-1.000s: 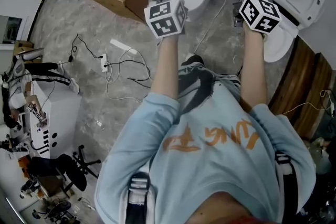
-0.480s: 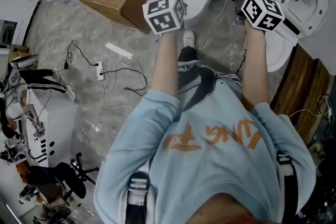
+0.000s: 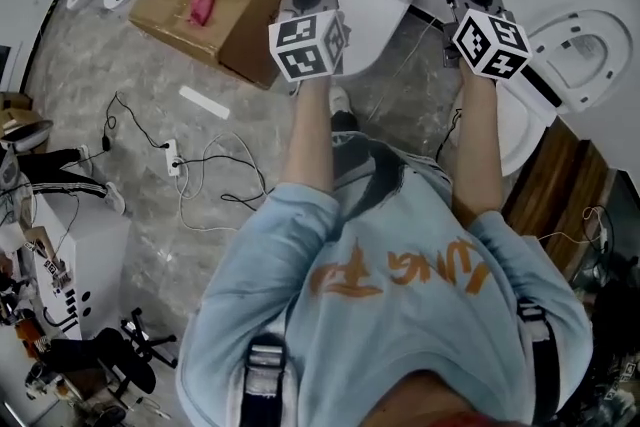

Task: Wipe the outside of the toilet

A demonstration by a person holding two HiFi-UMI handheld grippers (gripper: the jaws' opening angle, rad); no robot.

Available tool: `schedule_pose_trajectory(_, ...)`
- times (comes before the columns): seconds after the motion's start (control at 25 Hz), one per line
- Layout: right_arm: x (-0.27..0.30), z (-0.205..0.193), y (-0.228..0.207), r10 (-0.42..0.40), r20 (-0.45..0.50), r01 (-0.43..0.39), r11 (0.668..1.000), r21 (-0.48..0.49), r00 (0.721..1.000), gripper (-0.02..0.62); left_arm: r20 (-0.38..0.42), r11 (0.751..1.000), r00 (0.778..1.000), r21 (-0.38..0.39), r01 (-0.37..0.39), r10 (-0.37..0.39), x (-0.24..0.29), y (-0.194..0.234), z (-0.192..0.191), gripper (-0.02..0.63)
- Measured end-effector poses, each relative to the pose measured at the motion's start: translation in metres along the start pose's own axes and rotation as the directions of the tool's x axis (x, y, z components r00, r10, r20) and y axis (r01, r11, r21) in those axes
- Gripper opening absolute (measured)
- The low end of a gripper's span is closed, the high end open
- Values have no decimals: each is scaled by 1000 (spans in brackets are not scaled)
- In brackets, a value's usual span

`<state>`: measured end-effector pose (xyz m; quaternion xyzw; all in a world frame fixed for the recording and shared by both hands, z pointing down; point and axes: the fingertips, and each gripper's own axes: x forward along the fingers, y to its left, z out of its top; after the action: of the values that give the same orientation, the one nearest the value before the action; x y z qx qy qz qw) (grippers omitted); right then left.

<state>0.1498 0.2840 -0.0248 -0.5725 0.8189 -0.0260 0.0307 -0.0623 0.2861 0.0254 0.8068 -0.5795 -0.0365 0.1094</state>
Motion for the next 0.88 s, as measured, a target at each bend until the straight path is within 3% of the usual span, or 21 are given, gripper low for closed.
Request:
schedule_pose_trajectory(0.28,112,-40,-8,25,-115,-22,999,28,993,67,-69,996,994,-38,78,-80,105,38,-3,18)
schedule_pose_trajectory(0.4,155,-59,-5,31,-182,-36,999,-19,983,67,-102,991,987,-55,122,-127,143,55,-10,18)
schedule_pose_trajectory(0.56,219,-67,-9,74,-256,-75,997,9,964,67,-138,988,982,-110,112,-127,197,87,-22,18)
schedule_pose_trajectory(0.72,250,-96,-5,57,-334,-87,993,-76,941,67,-176,986,978,-142,87,-112,223,113,-50,18)
schedule_pose_trajectory(0.88,268,-135,7,84,-380,-125,989,-83,921,69,-199,984,973,-158,89,-120,238,130,-79,18)
